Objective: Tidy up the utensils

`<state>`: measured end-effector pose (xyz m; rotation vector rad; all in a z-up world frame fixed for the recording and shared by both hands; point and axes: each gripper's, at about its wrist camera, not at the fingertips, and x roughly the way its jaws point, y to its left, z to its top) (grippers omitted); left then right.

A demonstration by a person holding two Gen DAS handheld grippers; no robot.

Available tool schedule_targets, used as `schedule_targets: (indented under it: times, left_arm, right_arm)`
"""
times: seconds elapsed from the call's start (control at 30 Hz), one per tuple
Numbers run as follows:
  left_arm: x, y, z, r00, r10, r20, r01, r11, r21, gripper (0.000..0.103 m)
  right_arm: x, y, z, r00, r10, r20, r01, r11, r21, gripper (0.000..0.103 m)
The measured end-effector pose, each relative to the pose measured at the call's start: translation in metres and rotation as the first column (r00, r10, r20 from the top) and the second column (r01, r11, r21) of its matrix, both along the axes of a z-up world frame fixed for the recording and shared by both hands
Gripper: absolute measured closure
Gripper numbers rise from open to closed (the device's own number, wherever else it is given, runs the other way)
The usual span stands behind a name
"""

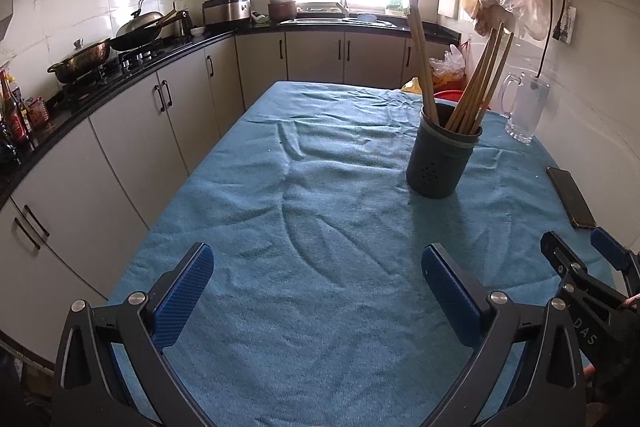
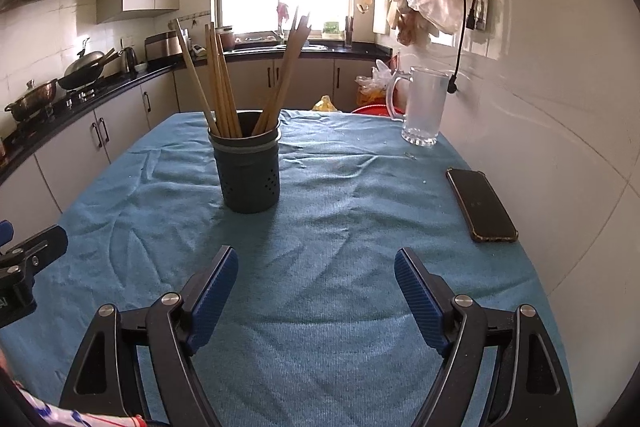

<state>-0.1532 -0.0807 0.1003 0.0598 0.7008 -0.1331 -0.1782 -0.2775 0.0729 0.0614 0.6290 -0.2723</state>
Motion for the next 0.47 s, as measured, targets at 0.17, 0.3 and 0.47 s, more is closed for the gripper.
schedule_targets:
  times: [0.17, 0.3, 0.47]
  left_arm:
    - [0.003, -0.006, -0.004, 1.0, -0.006, -0.002, 0.006, 1.0, 0.018, 0.0]
    - [0.009, -0.009, -0.009, 1.0, -0.013, -0.024, 0.013, 1.0, 0.022, 0.0]
    - [0.02, -0.013, -0.018, 0.998, -0.027, -0.064, 0.028, 0.999, 0.024, 0.0]
  right_arm:
    - [0.004, -0.005, -0.001, 1.0, -0.004, 0.002, 0.004, 1.0, 0.003, 0.018]
    - [0.011, -0.008, -0.008, 1.0, 0.0, -0.024, 0.001, 1.0, 0.01, 0.017]
    - [0.02, -0.011, -0.018, 0.998, 0.014, -0.061, -0.012, 1.0, 0.023, 0.017]
